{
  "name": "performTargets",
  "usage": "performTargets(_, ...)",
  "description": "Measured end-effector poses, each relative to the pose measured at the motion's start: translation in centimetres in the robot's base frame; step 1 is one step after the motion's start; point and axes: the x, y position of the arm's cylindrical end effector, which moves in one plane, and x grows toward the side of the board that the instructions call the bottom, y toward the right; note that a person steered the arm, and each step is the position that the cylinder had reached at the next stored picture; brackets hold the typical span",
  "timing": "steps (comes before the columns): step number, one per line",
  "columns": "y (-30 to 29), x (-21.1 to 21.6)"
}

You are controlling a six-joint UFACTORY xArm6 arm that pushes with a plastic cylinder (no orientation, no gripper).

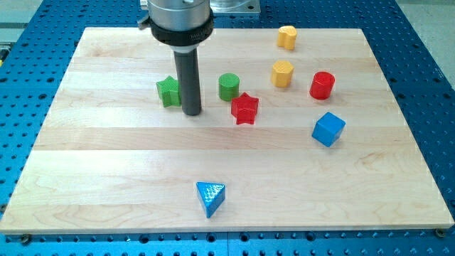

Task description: Place the green blocks in the diagonal line

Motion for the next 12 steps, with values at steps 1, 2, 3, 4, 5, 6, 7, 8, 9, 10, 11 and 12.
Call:
performTargets(1, 4.0, 0.3)
performTargets(2, 8.9, 0.3)
performTargets(3, 11.0, 0.2)
performTargets(4, 8.8, -1.6)
performTargets(5, 7.3, -2.5)
performTargets(6, 7.2, -2.4)
performTargets(7, 5.0, -2.4)
performTargets(8, 2.5, -2.0)
performTargets(9, 3.0, -2.9)
performTargets(10, 5.6, -3.5)
performTargets(11, 2.5, -1.2)
performTargets(12, -5.8, 4.8)
